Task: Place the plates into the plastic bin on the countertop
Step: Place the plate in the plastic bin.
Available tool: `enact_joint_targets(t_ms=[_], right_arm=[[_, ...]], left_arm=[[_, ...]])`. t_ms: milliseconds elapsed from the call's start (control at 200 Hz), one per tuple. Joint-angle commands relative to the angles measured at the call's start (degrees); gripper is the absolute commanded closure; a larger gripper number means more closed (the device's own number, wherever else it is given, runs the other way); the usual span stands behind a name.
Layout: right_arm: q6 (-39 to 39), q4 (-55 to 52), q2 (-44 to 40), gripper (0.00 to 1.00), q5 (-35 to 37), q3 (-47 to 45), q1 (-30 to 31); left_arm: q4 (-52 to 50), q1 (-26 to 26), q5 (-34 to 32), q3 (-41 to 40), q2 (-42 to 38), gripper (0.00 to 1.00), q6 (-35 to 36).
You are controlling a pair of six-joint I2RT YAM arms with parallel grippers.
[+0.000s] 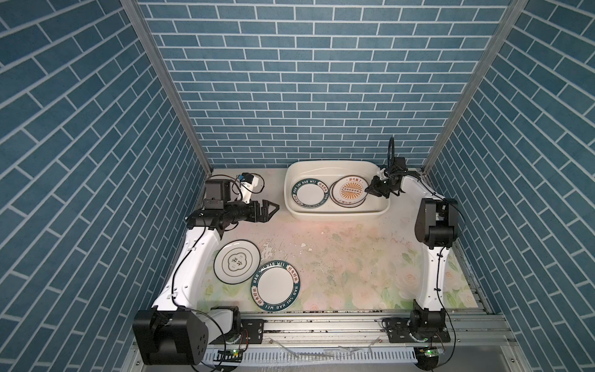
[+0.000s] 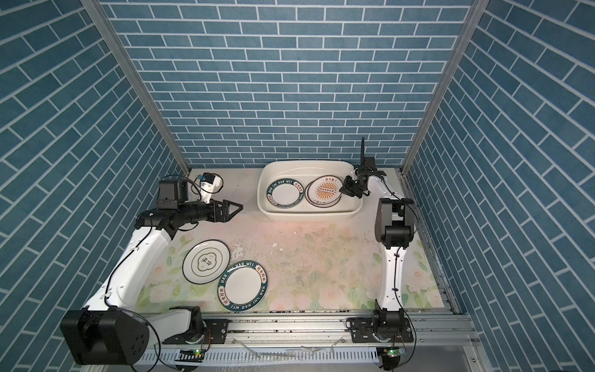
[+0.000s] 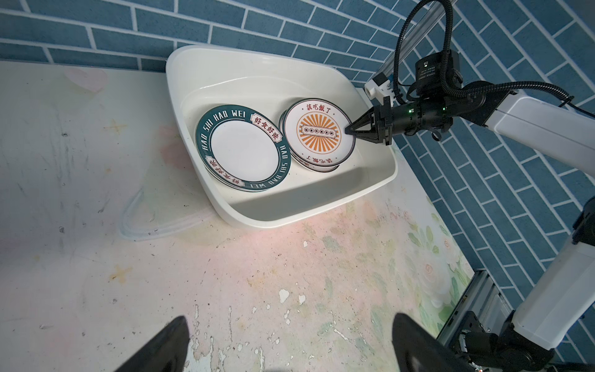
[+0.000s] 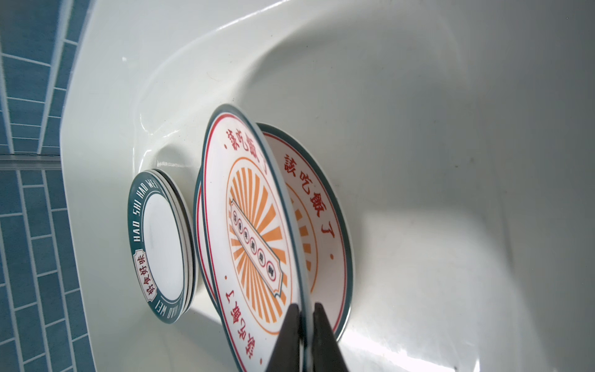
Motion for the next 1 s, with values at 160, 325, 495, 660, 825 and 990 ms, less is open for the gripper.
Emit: enact_joint_targets(t_ms=[160, 325, 495, 660, 825, 990], right_arm=[[-2.1, -2.3, 1.4, 0.85, -0.2, 1.2, 0.7], [-2.1, -2.7, 1.2, 0.82, 0.3, 1.2, 0.8], [-2.7, -3.9, 1.1, 0.79, 1.2, 1.7, 0.9], [-3.6, -5.5, 1.0, 0.79, 2.6, 2.3, 0.9], [-3.8, -6.8, 1.6, 0.78, 2.8, 3.5, 0.9], [-3.8, -7.7, 2.5, 0.78, 2.7, 4.9, 1.0]], left_arm=[[0.2, 0.4, 1.1, 0.1, 0.1, 0.00, 0.2], [0.2, 0.4, 1.1, 0.0, -0.1, 0.00, 0.2], [0.2, 0.4, 1.2, 0.0, -0.2, 0.00, 0.0], [0.3, 0.4, 1.2, -0.2, -0.5, 0.00, 0.0], [0.4, 0.4, 1.2, -0.5, -0.7, 0.00, -0.1], [0.7, 0.4, 1.3, -0.8, -0.8, 0.00, -0.3]])
